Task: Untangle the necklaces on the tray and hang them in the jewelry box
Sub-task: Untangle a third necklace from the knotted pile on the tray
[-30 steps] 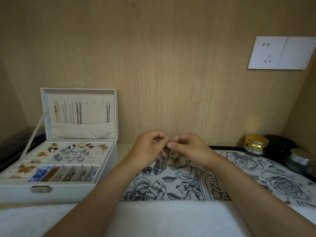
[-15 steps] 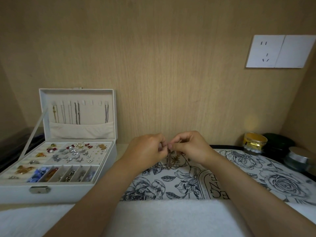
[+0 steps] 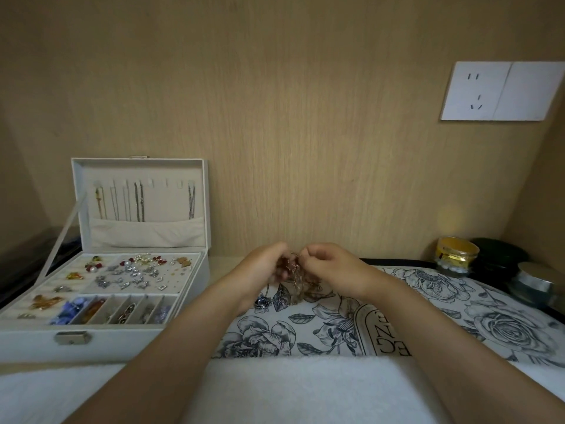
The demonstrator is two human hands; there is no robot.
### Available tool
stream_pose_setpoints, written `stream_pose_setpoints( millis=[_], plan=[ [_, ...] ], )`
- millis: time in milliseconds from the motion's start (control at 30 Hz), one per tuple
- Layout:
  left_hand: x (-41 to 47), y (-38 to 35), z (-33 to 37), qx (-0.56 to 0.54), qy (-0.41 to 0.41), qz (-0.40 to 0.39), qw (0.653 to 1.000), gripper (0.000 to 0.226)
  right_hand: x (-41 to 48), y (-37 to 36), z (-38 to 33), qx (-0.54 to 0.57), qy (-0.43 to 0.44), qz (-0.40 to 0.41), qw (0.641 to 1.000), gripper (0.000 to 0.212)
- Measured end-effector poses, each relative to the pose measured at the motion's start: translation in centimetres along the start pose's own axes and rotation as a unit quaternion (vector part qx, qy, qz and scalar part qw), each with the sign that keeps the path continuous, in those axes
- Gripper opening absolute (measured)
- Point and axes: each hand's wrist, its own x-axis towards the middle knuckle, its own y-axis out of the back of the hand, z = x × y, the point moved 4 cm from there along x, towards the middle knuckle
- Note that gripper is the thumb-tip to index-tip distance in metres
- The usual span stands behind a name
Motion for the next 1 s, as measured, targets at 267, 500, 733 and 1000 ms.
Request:
stream_pose_setpoints(
  millis=[267,500,733,1000],
  plan=[
    [0.5,1.1,0.3,-0.152,0.015,0.016,0.988,0.019,-0.3,-0.2,0.2,0.173,-0.039,-0.054,0.983,0.012],
    [0.3,1.4,0.7,-0.278,0.023,0.015,0.960,0.019,-0.1,1.5,0.7,0.118,-0.038,0.081,0.989,0.009],
    [0.3,1.0,0.7,-0.250,0.003,0.003,0.968,0.023,-0.2,2.1,0.7,0.071,-0.036,0.087,0.993,0.013],
    [-0.2,0.8,1.7,0.045,-0.120,0.041,0.991,0.015,-0.1,0.8,-0.3,0.102,0.022,0.050,0.993,0.016]
  ],
)
